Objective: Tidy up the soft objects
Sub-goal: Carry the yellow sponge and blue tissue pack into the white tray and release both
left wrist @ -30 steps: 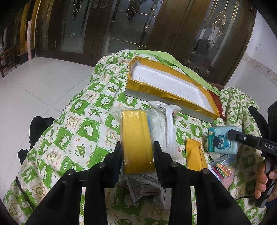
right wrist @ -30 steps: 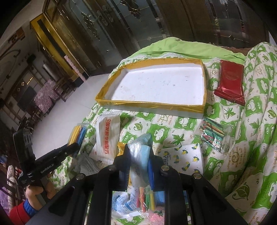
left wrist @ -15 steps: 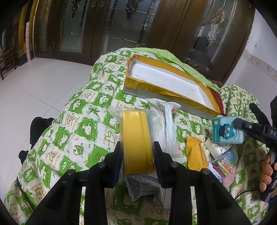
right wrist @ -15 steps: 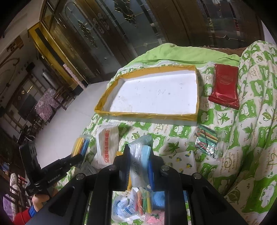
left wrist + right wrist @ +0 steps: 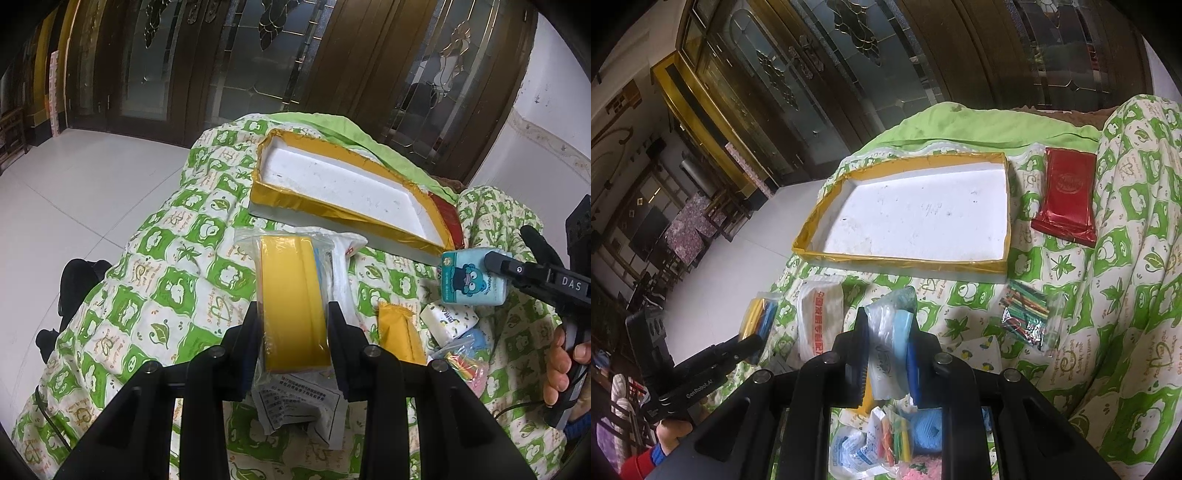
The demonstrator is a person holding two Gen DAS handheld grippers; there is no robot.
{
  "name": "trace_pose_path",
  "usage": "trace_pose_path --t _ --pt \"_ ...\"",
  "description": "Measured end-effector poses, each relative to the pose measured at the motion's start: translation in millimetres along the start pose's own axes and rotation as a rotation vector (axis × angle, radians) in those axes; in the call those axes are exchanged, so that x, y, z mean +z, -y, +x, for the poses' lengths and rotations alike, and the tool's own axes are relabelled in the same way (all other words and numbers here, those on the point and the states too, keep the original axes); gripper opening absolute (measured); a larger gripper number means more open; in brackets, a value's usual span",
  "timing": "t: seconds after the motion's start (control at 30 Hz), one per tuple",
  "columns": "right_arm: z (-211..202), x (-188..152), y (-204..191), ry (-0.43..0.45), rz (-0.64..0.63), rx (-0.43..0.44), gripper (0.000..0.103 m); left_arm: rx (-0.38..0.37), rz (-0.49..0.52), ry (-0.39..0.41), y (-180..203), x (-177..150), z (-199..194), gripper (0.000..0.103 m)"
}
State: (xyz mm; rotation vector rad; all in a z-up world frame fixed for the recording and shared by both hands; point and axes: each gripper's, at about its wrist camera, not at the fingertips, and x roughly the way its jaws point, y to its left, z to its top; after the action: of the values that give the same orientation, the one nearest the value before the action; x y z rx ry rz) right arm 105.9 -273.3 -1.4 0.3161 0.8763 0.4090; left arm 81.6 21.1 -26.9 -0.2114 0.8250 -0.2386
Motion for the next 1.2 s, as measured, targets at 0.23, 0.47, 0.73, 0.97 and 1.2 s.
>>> trace_pose_path --t 0.23,0.47,0.73,0.97,1.2 --pt "0 1 -3 -0.002 -0.011 -0.002 0.018 -0.009 0.021 0.001 8 4 0 0.033" --pt "-5 9 -9 -0.005 -0.032 -0.001 0.018 -0.018 0.044 0.015 15 15 -3 0.033" --pt "-11 33 -5 -0.009 -0.029 -0.011 0.018 -0.035 0.077 0.026 28 37 1 0.033" --pt "-6 62 8 0.014 0.015 -0.014 0.018 -0.048 0.102 0.025 40 64 18 0.033" --pt "8 87 14 0.04 0.02 -0.091 0.018 -0.042 0.115 0.021 47 91 43 0.033"
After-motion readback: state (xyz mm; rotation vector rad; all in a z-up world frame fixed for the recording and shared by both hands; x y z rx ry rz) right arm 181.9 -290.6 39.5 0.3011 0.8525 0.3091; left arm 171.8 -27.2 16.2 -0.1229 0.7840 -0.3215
